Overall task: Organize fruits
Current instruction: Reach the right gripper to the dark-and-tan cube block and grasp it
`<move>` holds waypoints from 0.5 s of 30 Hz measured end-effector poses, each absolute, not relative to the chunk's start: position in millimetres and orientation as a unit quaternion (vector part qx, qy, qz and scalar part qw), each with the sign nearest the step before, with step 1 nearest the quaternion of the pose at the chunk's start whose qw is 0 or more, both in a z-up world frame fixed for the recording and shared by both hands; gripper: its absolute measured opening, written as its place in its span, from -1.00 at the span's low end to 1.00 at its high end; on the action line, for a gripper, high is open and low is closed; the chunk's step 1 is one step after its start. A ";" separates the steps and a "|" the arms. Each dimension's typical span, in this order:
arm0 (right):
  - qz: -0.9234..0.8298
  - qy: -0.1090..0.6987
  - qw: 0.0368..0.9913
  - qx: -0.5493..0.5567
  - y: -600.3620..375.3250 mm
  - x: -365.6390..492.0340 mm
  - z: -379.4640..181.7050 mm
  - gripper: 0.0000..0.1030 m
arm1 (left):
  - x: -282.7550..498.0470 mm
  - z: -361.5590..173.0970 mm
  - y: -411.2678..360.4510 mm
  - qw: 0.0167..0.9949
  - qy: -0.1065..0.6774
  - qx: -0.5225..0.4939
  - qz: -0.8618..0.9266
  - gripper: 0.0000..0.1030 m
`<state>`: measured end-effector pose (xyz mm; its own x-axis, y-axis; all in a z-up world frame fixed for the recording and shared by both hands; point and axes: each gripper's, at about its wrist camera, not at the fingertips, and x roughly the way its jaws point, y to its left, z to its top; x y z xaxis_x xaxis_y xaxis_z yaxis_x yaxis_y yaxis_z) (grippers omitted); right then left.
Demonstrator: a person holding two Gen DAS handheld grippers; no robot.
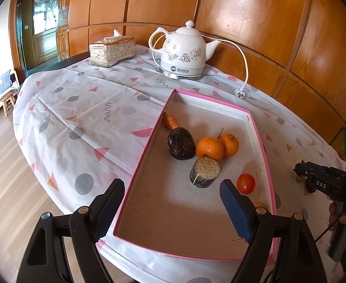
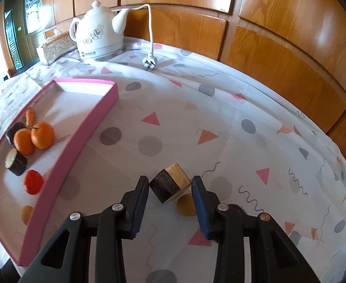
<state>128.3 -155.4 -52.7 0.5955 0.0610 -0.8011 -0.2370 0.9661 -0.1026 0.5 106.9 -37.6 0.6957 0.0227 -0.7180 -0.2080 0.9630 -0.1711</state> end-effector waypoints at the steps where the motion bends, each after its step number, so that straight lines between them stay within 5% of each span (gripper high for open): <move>1: 0.087 0.440 0.888 -0.097 -153.8 126.2 -51.1 -0.26 | -0.4 -37.7 107.8 0.913 0.385 -0.122 0.065 0.62; 15: 0.166 0.405 0.894 -0.096 -97.3 90.1 -20.1 -0.27 | -8.2 -36.8 117.2 0.911 0.381 -0.140 0.080 0.63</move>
